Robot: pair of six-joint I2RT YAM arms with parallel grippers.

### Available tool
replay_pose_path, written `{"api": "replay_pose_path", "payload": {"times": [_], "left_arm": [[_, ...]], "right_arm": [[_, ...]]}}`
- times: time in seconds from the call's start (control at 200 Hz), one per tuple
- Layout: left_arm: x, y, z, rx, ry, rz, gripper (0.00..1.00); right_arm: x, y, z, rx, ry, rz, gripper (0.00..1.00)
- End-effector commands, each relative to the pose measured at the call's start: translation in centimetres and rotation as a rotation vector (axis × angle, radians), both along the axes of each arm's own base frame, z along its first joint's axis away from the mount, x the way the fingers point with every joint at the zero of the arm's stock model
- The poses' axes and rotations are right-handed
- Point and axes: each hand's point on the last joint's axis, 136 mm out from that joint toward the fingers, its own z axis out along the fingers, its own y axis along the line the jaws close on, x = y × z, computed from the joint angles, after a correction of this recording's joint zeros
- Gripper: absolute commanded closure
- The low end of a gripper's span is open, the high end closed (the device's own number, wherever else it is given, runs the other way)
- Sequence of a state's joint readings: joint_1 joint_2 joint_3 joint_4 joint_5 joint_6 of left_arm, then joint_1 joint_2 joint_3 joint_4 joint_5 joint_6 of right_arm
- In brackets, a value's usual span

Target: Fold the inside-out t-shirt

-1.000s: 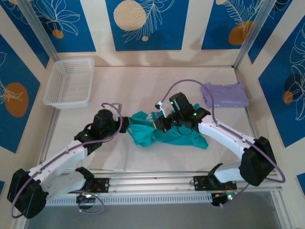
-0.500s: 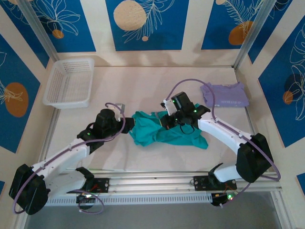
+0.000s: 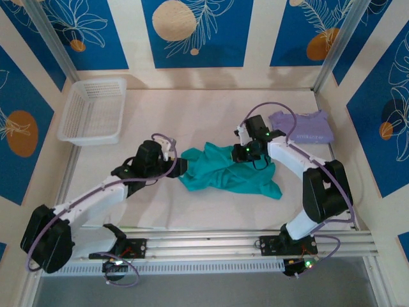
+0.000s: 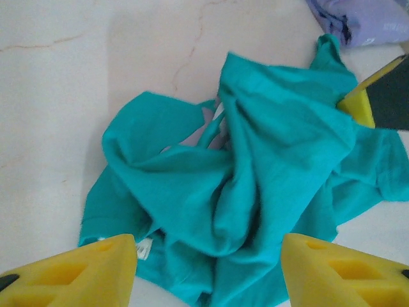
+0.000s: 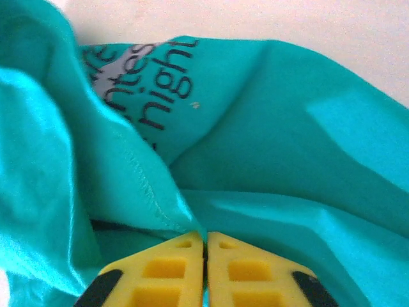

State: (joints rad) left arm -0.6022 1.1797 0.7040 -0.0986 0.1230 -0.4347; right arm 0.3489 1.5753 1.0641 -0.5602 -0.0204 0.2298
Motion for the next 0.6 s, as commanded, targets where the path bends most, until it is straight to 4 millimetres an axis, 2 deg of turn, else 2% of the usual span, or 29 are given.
{"api": "replay_pose_path", "payload": {"times": [0.0, 0.055, 0.135, 0.31, 0.42, 0.595], "left_arm": [[-0.2, -0.4, 0.4, 0.012, 0.003, -0.041, 0.38], [-0.1, 0.0, 0.2, 0.037, -0.005, -0.031, 0.38], [0.2, 0.7, -0.2, 0.077, -0.018, -0.011, 0.37], [0.5, 1.2, -0.3, 0.113, -0.032, 0.003, 0.36], [0.5, 1.2, -0.2, 0.11, -0.038, 0.004, 0.36], [-0.1, 0.8, -0.5, 0.091, -0.011, -0.025, 0.36]], "right_arm": [[1.1, -1.8, 1.9, -0.08, -0.061, -0.043, 0.78], [1.6, -1.7, 3.2, -0.076, -0.11, -0.036, 0.71], [2.0, -0.2, 4.5, -0.07, -0.186, 0.019, 0.64], [2.3, 5.9, 5.7, -0.014, -0.292, 0.225, 0.6], [2.7, 8.9, 5.2, 0.055, -0.258, 0.293, 0.59], [4.1, 11.0, 3.1, 0.1, -0.185, 0.314, 0.59]]}}
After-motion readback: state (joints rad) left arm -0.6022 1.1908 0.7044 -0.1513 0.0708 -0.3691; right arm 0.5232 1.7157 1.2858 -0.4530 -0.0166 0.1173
